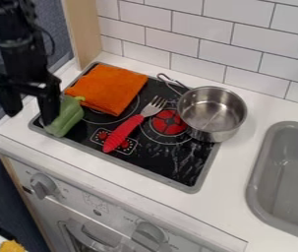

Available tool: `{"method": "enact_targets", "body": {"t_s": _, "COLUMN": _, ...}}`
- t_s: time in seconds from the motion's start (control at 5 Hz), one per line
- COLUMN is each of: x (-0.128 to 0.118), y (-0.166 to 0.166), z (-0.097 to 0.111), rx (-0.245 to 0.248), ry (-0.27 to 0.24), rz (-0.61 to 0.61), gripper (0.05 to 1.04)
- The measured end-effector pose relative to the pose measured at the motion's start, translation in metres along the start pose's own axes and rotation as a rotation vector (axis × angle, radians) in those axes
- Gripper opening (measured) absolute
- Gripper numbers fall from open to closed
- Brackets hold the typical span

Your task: Move the plastic green pepper to the bottom right corner of the stove

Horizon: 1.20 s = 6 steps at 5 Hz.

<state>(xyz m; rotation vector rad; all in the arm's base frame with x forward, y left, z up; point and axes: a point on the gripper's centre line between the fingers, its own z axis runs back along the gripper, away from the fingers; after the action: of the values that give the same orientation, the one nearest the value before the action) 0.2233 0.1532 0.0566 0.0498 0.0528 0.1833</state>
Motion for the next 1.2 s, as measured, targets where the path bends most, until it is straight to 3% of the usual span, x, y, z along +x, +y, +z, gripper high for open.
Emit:
{"method": "enact_targets", "body": {"t_s": 0.2, "x": 0.012, "y": -0.002, "z": -0.015, "rx": 0.002, "ry": 0.015, "rz": 0.011, "gripper": 0.999}}
{"method": "enact_targets", "body": {"t_s": 0.4, "x": 0.031, "y": -0.007, "z": -0.016, "rx": -0.007, "ry": -0.009, "rz": 0.002, "gripper": 0.999}}
{"method": "enact_targets", "body": {"t_s": 0.8, "x": 0.035, "y": -0.02, "z": -0.027, "rx": 0.011, "ry": 0.03, "rz": -0.014, "gripper": 1.0}}
{"method": "enact_targets", "body": {"t_s": 1.0, "x": 0.034, "y": -0.025, "z": -0.027, "rx": 0.0, "ry": 0.044, "rz": -0.022, "gripper": 0.943}}
{"method": "enact_targets", "body": {"t_s": 1.2, "x": 0.031, "y": -0.029, "z": -0.028, "rx": -0.017, "ry": 0.062, "rz": -0.019, "gripper": 0.762}}
